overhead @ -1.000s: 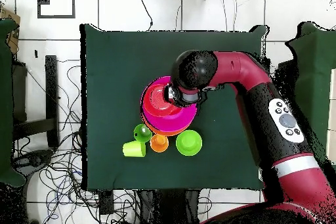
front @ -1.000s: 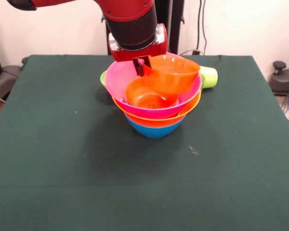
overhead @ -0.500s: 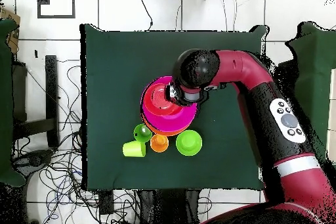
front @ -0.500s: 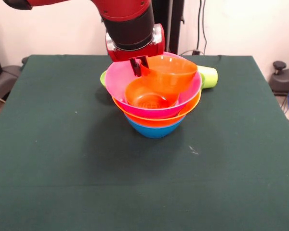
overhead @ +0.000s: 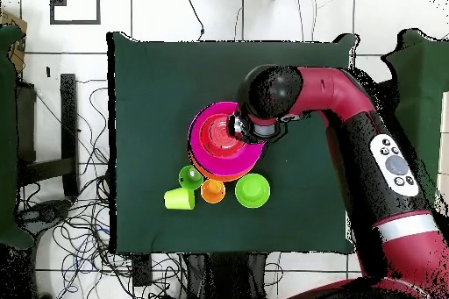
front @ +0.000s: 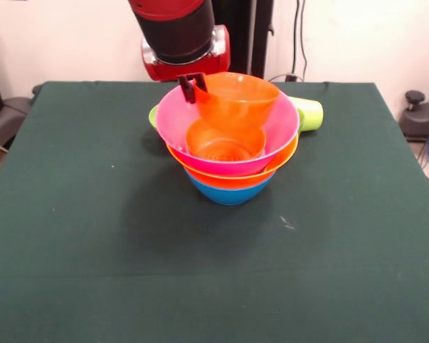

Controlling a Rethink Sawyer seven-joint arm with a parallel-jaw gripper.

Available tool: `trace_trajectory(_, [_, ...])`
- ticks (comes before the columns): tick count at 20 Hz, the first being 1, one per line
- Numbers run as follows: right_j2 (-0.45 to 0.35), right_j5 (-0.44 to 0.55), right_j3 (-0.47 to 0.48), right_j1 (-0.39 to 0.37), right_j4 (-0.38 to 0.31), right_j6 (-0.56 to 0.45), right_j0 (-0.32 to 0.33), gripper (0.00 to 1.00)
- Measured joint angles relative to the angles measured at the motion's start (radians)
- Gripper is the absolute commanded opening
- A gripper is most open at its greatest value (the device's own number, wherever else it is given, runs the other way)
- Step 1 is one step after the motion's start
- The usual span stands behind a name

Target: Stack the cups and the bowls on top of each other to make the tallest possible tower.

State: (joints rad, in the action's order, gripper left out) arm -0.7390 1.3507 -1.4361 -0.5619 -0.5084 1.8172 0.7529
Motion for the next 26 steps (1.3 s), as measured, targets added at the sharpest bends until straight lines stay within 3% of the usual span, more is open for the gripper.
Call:
trace_trajectory(21, [0.001,0.0,0.0,-0.035,-0.012,0.0,0.017,0.0])
trace_trajectory(22, [0.0,0.0,0.0,-0.035,-0.012,0.0,0.017,1.0])
trace_trajectory(26, [0.0,0.0,0.0,-0.035,-0.012,0.0,0.017,1.0])
